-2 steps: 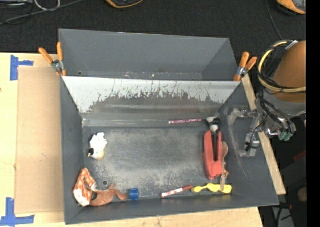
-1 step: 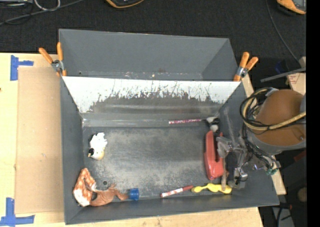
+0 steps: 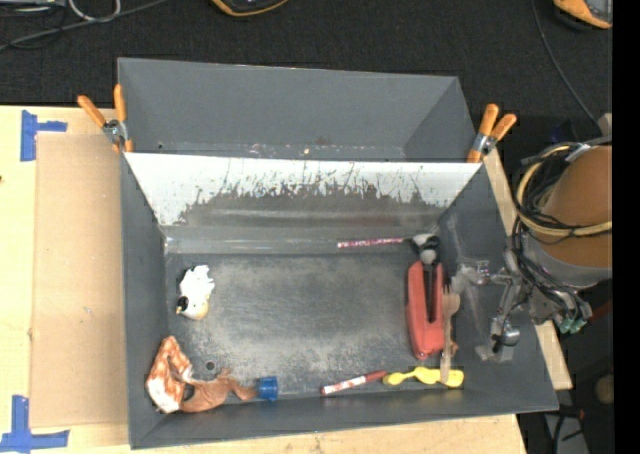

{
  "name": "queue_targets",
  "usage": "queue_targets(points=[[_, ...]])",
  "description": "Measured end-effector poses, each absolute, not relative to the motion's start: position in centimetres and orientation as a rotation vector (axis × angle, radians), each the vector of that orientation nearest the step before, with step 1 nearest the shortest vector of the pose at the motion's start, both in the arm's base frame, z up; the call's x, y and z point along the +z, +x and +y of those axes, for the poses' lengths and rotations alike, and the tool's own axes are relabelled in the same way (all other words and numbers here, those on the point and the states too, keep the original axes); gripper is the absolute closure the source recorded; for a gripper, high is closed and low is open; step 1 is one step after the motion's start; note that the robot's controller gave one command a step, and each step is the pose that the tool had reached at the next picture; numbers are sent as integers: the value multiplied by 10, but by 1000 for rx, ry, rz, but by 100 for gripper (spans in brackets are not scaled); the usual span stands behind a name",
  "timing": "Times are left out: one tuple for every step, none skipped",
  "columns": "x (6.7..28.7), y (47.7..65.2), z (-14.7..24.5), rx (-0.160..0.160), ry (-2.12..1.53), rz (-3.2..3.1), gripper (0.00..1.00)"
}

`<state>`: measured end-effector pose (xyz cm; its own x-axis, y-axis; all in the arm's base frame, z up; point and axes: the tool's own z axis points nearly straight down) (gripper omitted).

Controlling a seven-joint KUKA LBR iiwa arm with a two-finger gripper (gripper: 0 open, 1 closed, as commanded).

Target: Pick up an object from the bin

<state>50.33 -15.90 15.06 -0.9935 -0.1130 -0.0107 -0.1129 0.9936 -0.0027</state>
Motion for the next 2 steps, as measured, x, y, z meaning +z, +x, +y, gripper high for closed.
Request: queue_targets(points=[[99, 486, -143, 8, -400, 3120, 0], [72, 484, -153, -3, -531, 3075, 0]])
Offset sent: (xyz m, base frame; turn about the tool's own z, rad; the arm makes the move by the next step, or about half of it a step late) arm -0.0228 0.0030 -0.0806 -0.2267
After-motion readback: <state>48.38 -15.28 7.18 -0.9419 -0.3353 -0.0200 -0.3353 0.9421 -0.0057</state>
